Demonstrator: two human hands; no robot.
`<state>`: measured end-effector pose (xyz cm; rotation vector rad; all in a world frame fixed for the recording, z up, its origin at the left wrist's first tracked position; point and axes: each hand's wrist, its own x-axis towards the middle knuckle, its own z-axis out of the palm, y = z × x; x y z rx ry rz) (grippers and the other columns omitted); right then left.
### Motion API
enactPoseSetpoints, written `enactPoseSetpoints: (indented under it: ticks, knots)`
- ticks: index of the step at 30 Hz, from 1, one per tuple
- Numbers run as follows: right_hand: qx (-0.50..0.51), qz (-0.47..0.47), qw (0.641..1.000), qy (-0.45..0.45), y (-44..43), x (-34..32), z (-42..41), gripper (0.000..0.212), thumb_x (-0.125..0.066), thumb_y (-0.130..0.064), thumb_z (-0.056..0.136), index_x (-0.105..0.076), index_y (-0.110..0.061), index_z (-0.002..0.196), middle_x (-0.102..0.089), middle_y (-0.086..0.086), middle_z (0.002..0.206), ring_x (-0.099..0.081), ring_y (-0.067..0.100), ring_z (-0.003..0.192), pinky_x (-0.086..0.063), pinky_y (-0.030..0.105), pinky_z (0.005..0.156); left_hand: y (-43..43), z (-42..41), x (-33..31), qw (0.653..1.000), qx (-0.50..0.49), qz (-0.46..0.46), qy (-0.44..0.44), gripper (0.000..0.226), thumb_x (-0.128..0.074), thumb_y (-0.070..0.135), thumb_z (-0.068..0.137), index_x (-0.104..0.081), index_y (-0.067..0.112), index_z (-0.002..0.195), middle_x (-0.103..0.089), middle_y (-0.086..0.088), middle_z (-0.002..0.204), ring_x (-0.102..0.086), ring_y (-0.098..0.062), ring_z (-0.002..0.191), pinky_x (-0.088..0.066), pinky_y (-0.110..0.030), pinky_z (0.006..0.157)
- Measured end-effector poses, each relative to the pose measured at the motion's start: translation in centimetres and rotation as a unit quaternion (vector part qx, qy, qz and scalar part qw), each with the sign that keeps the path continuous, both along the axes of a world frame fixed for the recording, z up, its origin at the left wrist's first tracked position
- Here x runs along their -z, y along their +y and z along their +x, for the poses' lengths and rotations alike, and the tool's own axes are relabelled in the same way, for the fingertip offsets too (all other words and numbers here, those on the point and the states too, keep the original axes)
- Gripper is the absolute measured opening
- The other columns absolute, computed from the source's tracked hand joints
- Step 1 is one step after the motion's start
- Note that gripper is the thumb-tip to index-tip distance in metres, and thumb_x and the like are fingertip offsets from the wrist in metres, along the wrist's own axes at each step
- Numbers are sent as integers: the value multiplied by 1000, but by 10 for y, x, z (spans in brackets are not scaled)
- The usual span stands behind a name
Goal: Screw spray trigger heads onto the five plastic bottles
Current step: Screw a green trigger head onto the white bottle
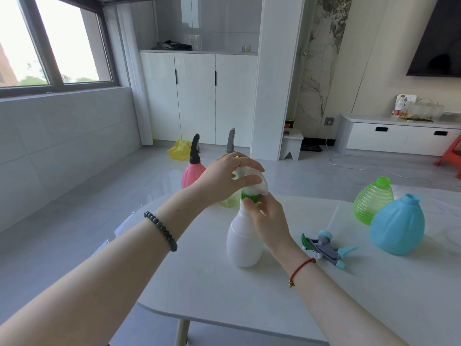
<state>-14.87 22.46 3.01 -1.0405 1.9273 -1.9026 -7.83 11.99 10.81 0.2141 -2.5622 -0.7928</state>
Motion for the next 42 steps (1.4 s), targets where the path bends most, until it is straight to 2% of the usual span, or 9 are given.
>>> enactPoseSetpoints:
  ticks: [6, 11, 14, 22, 27, 31, 34, 37, 42]
  knots:
    - [22, -1, 1000, -13, -2, -1, -3, 41, -73, -20, 74, -47, -12, 104, -62, 0, 94, -61, 17, 88, -48, 21, 73, 2, -2, 1, 1000, -5, -7, -3, 21, -60, 33, 85, -65, 30, 105, -56, 2, 118, -49, -18, 113, -48, -41, 94]
    - [-1, 12, 1000, 8, 3, -1, -6, 10, -59, -17, 84, -55, -16, 92, -61, 0, 86, -56, 16, 83, -42, 10, 67, 2, -2, 0, 1000, -4, -3, -4, 20, -60, 32, 85, -65, 31, 105, -56, 2, 120, -49, -18, 114, -48, -40, 94]
    - [52, 3, 999, -10, -2, -1, -6, 28, -73, -19, 73, -46, -20, 82, -61, 0, 87, -58, 17, 83, -44, 22, 70, 4, -3, 1, 1000, -5, -7, -5, 20, -60, 32, 85, -65, 31, 104, -56, 2, 119, -49, -17, 114, -48, -40, 94]
    - [-3, 6, 1000, -6, 7, -1, -7, 16, -62, -16, 82, -54, -14, 96, -61, 2, 92, -57, 17, 88, -43, 19, 74, 3, -4, 1, 1000, -6, -10, -7, 20, -59, 34, 85, -64, 32, 104, -56, 2, 118, -49, -19, 113, -48, -42, 93]
    - [-24, -4, 1000, -19, 4, -2, -5, 42, -71, -24, 75, -48, -13, 108, -61, -3, 98, -59, 5, 87, -46, 14, 73, 2, -2, 1, 1000, -2, -8, -6, 21, -59, 34, 85, -64, 31, 105, -55, 1, 117, -49, -20, 113, -49, -44, 93]
    - [-24, 4, 1000, -10, 7, 1, -6, 9, -58, -20, 85, -58, -18, 93, -64, -2, 88, -58, 10, 86, -42, 9, 71, 3, -3, 1, 1000, -5, -8, -7, 20, -59, 34, 85, -64, 34, 104, -53, 6, 113, -48, -19, 114, -48, -43, 94]
    - [32, 1, 999, -21, 4, 1, -7, 20, -69, -20, 77, -53, -16, 89, -64, 7, 98, -59, 19, 94, -45, 26, 80, 4, -3, 1, 1000, -3, -13, -10, 19, -59, 34, 85, -63, 35, 103, -50, 10, 108, -49, -19, 113, -48, -42, 94]
    - [-17, -4, 999, -27, 4, -3, -5, 36, -70, -25, 75, -51, -15, 104, -62, -4, 96, -58, 2, 86, -45, 14, 73, 3, -1, 1, 1000, 2, -2, -1, 20, -59, 32, 85, -64, 31, 104, -50, 8, 106, -49, -19, 112, -49, -42, 93]
    - [7, 17, 1000, 6, 7, -6, -9, 12, -64, -19, 80, -59, -18, 91, -63, -4, 85, -58, 10, 82, -42, 15, 67, 4, -3, 1, 1000, 0, -10, -5, 21, -59, 33, 85, -64, 32, 105, -50, 9, 107, -48, -19, 114, -48, -42, 94]
